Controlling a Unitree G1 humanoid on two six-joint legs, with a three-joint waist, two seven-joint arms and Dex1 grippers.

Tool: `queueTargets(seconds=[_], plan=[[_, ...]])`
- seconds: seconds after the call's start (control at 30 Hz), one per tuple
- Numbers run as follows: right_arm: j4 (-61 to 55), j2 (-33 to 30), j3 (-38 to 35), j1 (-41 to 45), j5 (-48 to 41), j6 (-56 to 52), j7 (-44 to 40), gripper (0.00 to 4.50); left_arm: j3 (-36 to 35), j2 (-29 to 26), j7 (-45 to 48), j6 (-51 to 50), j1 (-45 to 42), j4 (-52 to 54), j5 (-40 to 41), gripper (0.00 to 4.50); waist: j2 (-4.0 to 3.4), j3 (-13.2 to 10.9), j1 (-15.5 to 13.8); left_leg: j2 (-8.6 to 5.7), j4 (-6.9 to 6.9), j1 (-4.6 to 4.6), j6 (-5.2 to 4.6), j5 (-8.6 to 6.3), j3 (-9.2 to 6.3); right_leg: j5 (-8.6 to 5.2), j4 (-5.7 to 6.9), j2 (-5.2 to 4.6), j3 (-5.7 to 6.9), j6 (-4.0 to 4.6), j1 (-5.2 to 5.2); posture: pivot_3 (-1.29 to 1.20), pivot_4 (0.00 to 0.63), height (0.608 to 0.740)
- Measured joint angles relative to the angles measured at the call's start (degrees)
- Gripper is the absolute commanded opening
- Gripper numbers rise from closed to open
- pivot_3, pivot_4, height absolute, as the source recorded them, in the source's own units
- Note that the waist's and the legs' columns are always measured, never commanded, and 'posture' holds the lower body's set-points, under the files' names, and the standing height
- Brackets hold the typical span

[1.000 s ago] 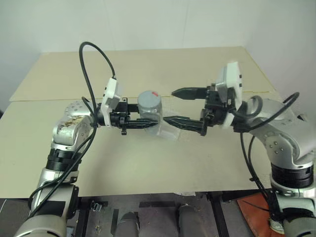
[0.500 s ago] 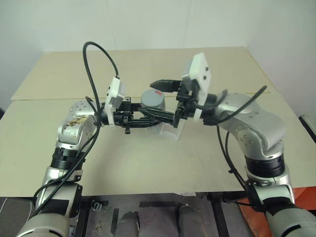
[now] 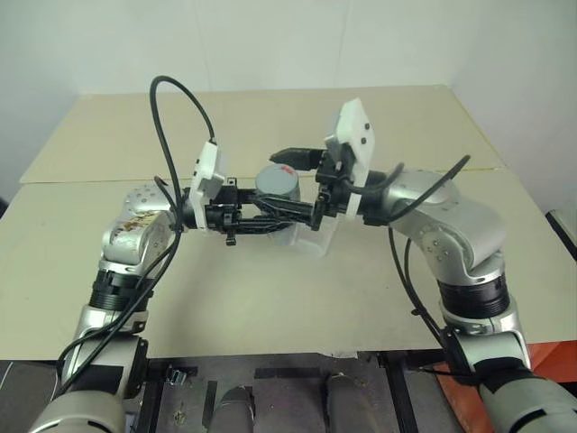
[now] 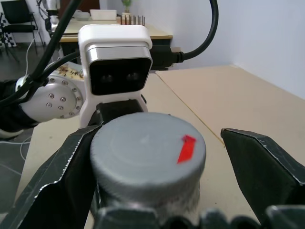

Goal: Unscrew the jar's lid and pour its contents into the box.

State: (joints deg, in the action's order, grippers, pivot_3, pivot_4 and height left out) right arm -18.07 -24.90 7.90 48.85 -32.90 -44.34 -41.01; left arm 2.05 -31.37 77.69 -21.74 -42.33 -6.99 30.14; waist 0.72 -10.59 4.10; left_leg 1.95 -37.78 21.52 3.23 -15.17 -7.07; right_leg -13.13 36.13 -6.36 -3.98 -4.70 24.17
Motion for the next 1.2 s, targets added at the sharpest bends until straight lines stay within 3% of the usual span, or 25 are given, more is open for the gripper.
queueTargets(seconds=[0.6, 1.2], plan=[[-3.4, -6.3, -6.3, -4.6, -3.9, 0.0, -1.5, 4.46, -0.1, -1.2, 0.1, -0.6, 0.4, 0.0, 0.2, 1.93, 0.00, 0.0, 0.0, 0.00, 0.00, 0.01, 0.00, 0.00, 0.00, 0.00, -0.02, 0.00, 0.00, 0.00, 0.00, 0.00, 0.150, 0.740], [-3.2, -7.4, -6.9, -5.5, -2.3, -0.5, 3.0, 4.46, 0.1, -1.0, 0.8, -0.6, 0.4, 1.7, 0.3, 1.93, 0.00, 0.0, 0.0, 0.00, 0.00, 0.02, 0.00, 0.00, 0.01, 0.00, -0.03, 0.00, 0.00, 0.00, -0.01, 0.00, 0.150, 0.740]])
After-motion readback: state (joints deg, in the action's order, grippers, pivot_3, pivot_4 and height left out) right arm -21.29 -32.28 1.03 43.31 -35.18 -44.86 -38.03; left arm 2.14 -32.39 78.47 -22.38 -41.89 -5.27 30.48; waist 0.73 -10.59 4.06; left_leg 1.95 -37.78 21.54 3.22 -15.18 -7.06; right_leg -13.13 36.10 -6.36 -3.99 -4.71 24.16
